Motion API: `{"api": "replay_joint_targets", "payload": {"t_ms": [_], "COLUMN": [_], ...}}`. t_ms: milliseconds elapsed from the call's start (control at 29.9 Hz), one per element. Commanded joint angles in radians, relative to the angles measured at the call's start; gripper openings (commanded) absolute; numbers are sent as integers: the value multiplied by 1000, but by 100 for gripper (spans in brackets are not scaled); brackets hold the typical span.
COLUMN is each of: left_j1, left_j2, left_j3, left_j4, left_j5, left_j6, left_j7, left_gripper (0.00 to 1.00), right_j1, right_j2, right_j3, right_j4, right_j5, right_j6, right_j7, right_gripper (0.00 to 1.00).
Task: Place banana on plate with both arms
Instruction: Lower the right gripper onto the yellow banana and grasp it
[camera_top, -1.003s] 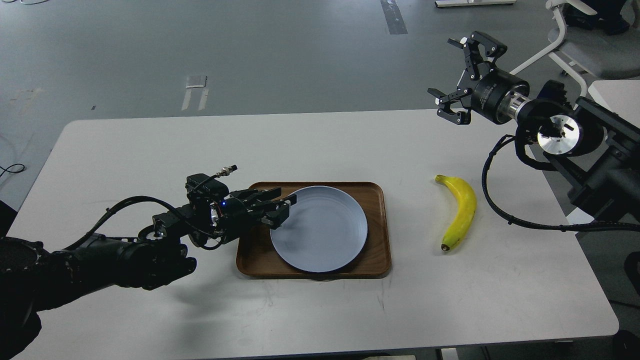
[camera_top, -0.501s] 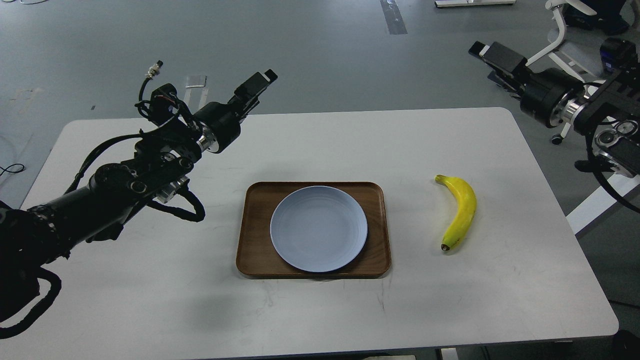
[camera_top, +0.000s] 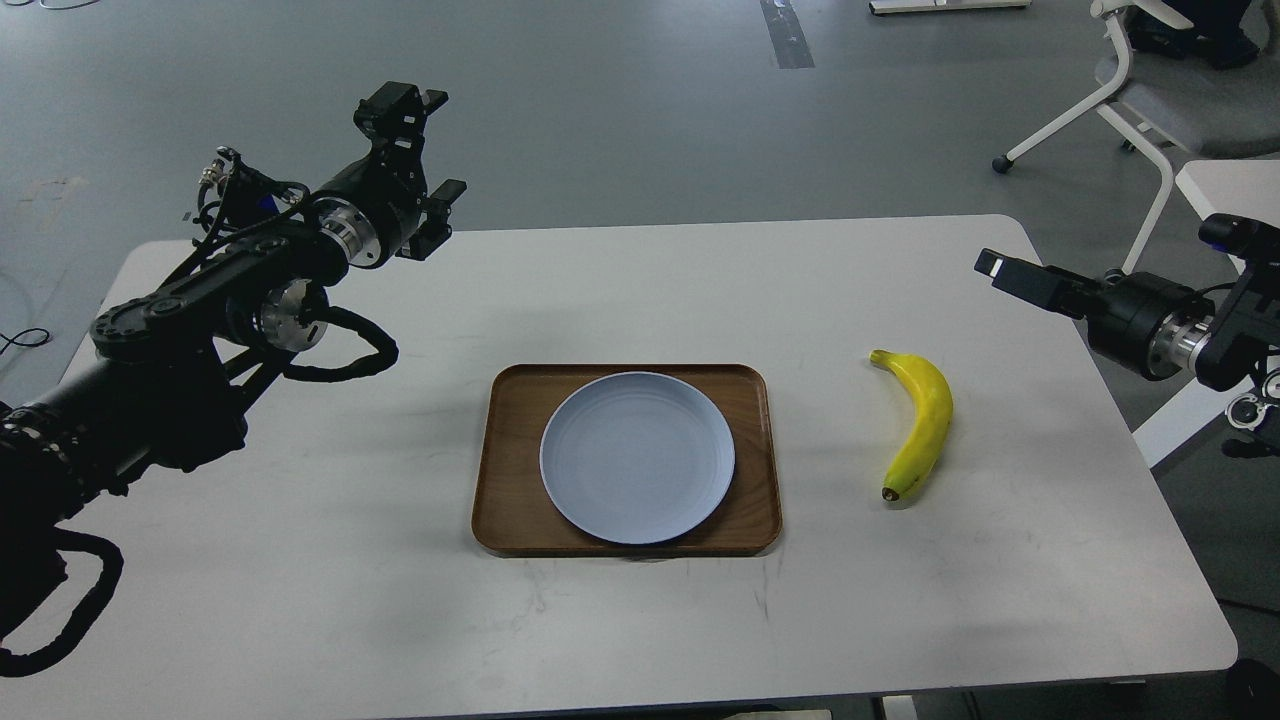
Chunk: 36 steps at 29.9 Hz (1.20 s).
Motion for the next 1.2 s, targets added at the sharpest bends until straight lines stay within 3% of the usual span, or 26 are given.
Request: {"api": "replay_joint_targets", "payload": {"t_ms": [0, 134, 267, 568, 635, 668, 802, 869, 936, 969, 1036, 1069, 1170], "left_j1": [8, 10, 13, 42, 42, 44, 47, 48, 48, 50, 51, 56, 59], "left_j2": [0, 0, -5, -2, 0, 0, -2, -2, -2, -2, 0, 0, 1], "left_j3": [-2, -2, 4, 10, 10, 10, 12, 12, 12, 12, 13, 13, 12], "left_j4": [-1, -1, -1, -1, -1, 1, 4, 5, 7, 7, 7, 7, 7], "left_j5": [2, 5, 11, 17, 18, 18, 20, 20, 20, 20, 20, 20, 20], "left_j6": [-1, -1, 2, 3, 3, 5, 8, 8, 8, 8, 8, 8, 8], "left_j7": [-6, -8, -9, -9, -8, -8, -8, -8, -8, -8, -9, -9, -9], "left_gripper": [98, 98, 98, 98, 98, 98, 98, 98, 98, 98, 98, 98, 98], "right_j1": [-9, -50, -47, -35, -21, -14, 8, 15, 19, 20, 28, 29, 37], "right_j2": [7, 69, 113, 225, 236, 240, 250, 251, 254, 263, 276, 279, 290], "right_j3": [-13, -30, -34, -56, -86, -109, -158, -172, -172, -172, -172, -172, -171], "right_j4": [30, 28, 22, 0, 3, 5, 3, 5, 5, 3, -1, -3, -1], "right_j5": [18, -4, -17, -19, -17, -17, -17, -16, -16, -14, -5, -4, -1], "right_j6": [3, -3, -4, -1, 0, 6, 9, 12, 14, 25, 51, 63, 65], "right_j7": [1, -36, -210, -442, -478, -498, -531, -536, -538, -542, -577, -608, -631], "right_gripper": [100, 100, 100, 98, 94, 84, 68, 48, 38, 17, 0, 0, 0]}}
